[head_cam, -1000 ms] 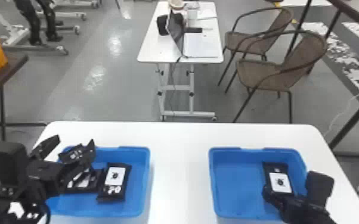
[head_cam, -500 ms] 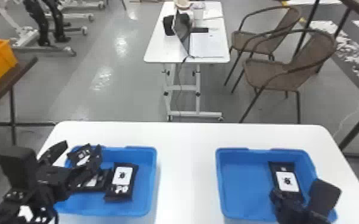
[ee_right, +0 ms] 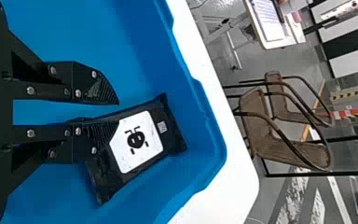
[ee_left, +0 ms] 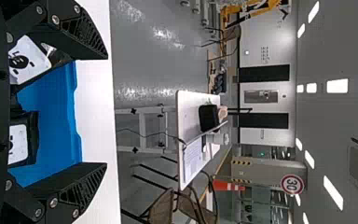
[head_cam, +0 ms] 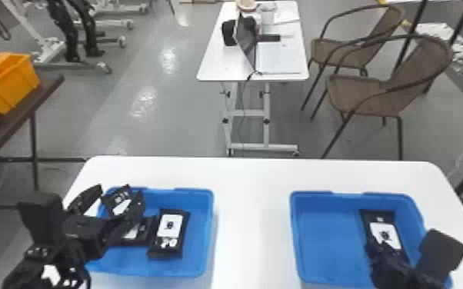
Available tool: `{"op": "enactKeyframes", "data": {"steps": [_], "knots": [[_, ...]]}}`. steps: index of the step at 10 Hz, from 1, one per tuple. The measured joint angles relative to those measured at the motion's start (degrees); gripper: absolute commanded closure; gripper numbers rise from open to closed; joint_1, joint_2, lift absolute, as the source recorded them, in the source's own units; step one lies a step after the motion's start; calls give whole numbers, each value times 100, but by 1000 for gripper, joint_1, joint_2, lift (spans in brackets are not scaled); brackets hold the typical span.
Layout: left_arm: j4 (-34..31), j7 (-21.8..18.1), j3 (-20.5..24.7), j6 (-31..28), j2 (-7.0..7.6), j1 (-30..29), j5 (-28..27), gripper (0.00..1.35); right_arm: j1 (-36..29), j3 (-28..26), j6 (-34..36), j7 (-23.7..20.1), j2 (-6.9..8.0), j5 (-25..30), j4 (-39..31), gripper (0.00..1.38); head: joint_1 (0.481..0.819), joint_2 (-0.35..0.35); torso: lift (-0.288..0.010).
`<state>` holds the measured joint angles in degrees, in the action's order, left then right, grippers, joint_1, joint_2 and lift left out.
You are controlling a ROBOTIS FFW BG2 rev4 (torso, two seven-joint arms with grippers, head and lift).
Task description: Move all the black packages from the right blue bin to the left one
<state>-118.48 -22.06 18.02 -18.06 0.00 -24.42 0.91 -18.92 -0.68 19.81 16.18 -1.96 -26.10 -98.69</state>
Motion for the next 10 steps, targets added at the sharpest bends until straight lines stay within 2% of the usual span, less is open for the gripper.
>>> {"op": "enactKeyframes", "data": {"steps": [1,2,3,5,6,7,8,10], "knots": [[0,0,-1,4,0,5,17,222,-44,43,-57,48,-8,28,-181,119,695,86,-40],[1,0,-1,4,0,6,26,222,-1,78,-71,39,-53,47,-209,64,695,86,-40],[1,0,-4,-2,0,12,39,222,56,104,-79,38,-88,46,-173,134,695,86,-40],[1,0,-9,-11,0,21,49,222,80,102,-329,-63,-126,104,-125,160,695,78,-40],[1,0,-10,-23,0,18,50,222,78,74,-463,-164,-202,125,-131,160,695,74,-40],[6,0,-10,-29,0,16,50,222,44,61,-499,-58,-300,127,-227,170,695,61,-40],[12,0,-11,-43,0,16,56,222,20,6,-337,32,-337,164,-376,211,695,48,-40],[25,0,-17,-57,0,16,67,222,153,-317,456,-287,-364,177,-553,240,695,37,-40]]}}
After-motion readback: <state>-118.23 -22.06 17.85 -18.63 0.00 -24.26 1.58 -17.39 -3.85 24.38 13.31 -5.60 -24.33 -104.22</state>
